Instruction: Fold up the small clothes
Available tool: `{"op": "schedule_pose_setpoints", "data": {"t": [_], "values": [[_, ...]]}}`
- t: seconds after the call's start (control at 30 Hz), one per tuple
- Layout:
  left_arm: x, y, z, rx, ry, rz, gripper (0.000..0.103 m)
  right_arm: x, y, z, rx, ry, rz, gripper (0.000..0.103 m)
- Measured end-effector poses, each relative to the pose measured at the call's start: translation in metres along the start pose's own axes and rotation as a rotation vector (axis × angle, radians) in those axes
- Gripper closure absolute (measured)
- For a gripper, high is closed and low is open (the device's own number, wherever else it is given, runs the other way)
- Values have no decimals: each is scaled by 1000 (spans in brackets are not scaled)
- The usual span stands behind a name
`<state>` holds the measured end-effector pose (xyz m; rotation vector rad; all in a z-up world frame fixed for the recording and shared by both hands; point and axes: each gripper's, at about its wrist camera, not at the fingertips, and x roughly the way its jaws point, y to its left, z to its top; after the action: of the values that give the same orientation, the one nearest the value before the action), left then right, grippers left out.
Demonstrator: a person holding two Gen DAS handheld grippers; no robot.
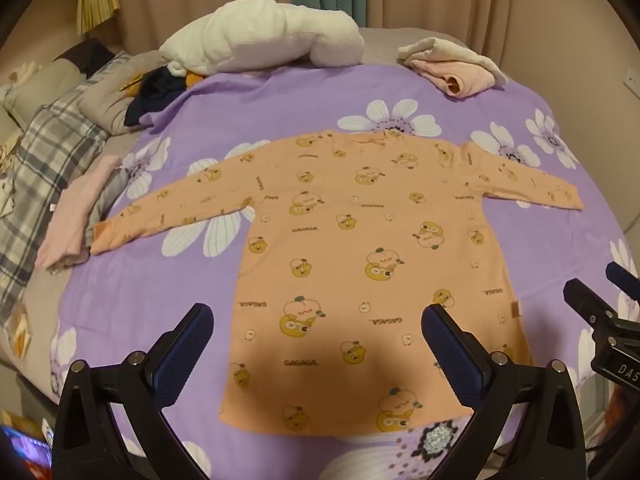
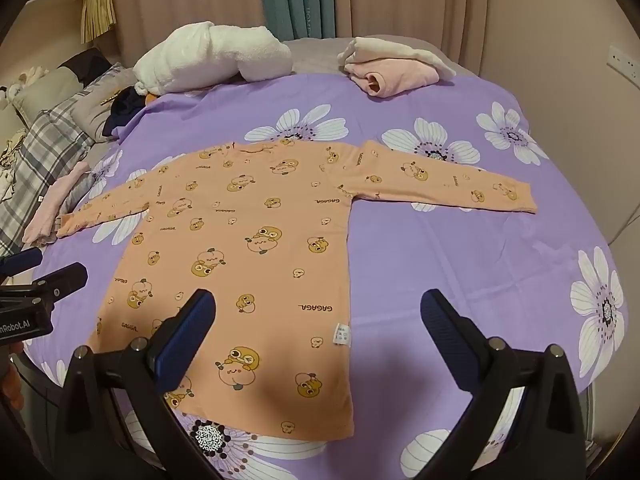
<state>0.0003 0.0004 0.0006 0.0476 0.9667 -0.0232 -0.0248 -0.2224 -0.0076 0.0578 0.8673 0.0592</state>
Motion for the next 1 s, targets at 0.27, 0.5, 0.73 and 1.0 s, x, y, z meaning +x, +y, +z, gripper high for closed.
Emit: {"op": "schedule_pose_setpoints", "data": {"t": [0.27,0.5,0.73,1.0], "values": [[1,6,-1,-1,0,1,0,-1,1,-1,2,2,4,0],[1,8,-2,1,-4,1,0,-1,1,1,6,-1,-1,0],[5,7,-3,-3,1,-1,0,1,-3,0,5,-16,2,0],[7,4,-2,-3,1,0,0,0,-6,0,14,-26,7,0]]}}
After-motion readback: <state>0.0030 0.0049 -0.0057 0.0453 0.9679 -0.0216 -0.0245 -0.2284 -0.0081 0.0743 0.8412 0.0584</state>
